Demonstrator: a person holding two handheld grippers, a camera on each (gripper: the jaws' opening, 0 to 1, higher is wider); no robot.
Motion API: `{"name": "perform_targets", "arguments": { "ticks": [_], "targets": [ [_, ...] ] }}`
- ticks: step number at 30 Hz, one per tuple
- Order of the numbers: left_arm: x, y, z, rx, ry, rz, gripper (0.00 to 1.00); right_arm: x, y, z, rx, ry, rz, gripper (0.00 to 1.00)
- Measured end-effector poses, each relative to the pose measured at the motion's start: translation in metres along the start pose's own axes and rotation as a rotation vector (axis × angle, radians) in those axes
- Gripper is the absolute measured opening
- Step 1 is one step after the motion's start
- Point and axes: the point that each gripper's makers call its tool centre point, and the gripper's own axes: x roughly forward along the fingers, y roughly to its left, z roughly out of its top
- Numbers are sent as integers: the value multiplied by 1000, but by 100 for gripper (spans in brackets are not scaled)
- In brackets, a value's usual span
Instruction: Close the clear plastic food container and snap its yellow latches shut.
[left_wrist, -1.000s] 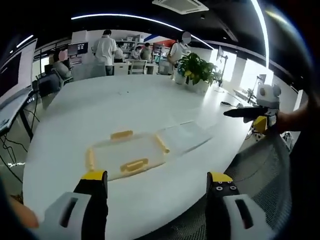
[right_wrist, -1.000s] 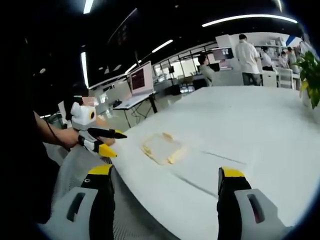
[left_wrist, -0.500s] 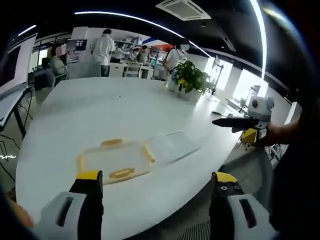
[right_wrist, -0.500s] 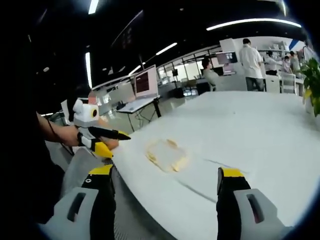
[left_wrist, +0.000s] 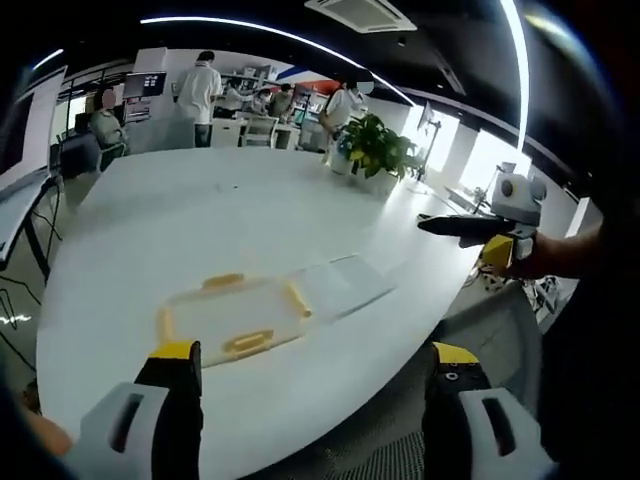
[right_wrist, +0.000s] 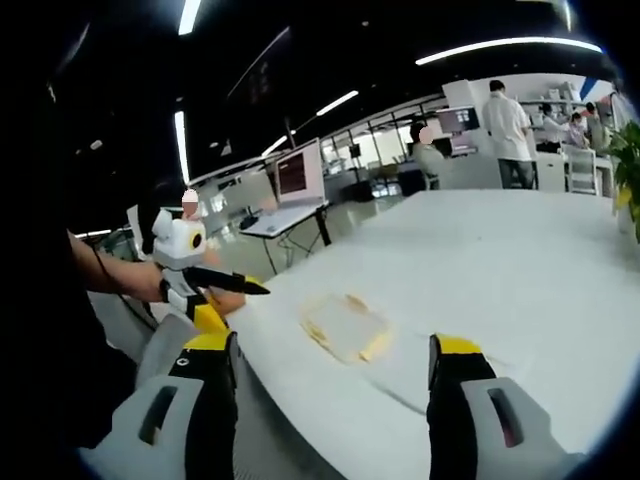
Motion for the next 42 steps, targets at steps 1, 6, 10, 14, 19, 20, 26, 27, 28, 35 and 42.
{"name": "perform_targets", "arguments": {
  "ticks": [1,6,10,14,19,20,26,27,28,35,42],
  "targets": [
    [-1,1,0,-2,-1,0,90,2,1,0,-11,5,5,77],
    [0,2,-2,30,20,-28,89,8,2,-3,-22,35,9,77],
    [2,4,-5,65,52,-45,88,14,3,-5,-41,58,9,74],
    [3,7,-3,78,69,-68,87,19,3,-4,-38,62,5,74],
    [5,16,-5,135,117,-86,87,29,3,-4,-60,90,9,73],
    [5,17,-5,143,120,-88,86,31,3,-4,-68,94,12,72],
    [10,22,-2,172,141,-114,85,40,-1,-3,-93,127,25,69],
    [11,23,-2,173,142,-114,85,41,-1,-3,-95,129,25,69],
    [11,26,0,174,140,-114,85,42,-2,-2,-99,129,29,69],
    [12,35,-5,187,173,-129,85,55,5,-7,-131,178,69,69],
    [15,44,-11,203,212,-150,85,67,3,-7,-143,197,85,68]
  ]
}}
